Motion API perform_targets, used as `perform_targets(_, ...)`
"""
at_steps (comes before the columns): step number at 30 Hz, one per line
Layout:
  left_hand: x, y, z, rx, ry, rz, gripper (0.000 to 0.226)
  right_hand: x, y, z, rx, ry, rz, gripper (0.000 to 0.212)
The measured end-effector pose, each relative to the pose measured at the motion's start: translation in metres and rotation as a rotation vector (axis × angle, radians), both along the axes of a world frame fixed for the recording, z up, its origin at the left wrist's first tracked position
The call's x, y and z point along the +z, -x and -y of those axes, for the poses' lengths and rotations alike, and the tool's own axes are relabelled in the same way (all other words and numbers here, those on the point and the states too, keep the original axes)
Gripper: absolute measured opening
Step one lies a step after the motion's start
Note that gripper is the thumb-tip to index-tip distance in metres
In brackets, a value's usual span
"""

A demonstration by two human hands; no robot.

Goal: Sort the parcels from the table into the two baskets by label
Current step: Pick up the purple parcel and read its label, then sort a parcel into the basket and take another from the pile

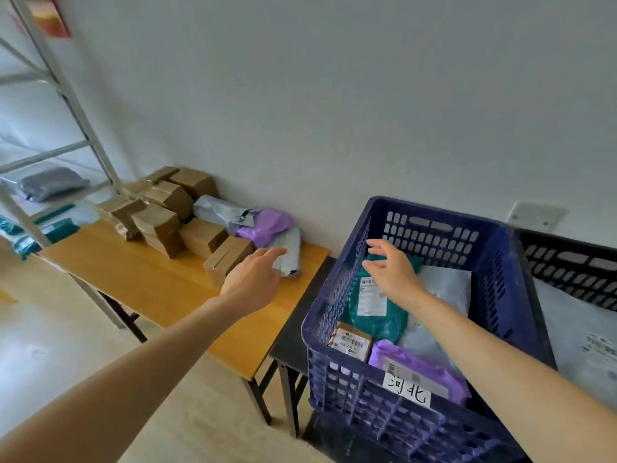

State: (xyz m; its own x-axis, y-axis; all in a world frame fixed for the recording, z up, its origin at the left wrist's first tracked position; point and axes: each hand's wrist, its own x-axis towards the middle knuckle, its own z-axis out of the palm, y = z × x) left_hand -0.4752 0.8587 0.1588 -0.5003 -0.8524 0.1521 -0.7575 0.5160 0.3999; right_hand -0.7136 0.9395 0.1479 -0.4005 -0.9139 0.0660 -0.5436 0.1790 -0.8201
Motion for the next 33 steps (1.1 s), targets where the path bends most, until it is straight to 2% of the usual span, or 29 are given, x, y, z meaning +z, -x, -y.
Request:
perform_targets(8,-0.015,-0.073,0.076,0.021,-0.018,-0.056,0.037,0.001,-0.081,0.081,0.055,0.008,-0.034,0.042)
perform_targets(19,-0.055,-0.162,0.217,-0.018,-0.178,-0.089,0.047,-0.042,-0.165,0.197,-0.157,-0.073,0.080,0.040)
perform_targets(26,-0.087,-0.163,0.283,-0.072,-0.279,-0.111,0.047,-0.076,-0.189,0.246,-0.252,-0.167,0.150,0.038)
perform_targets(33,-0.115,-0.127,0.340,-0.147,-0.333,-0.083,0.046,-0.117,-0.174,0.309,-0.284,-0.227,0.221,0.036)
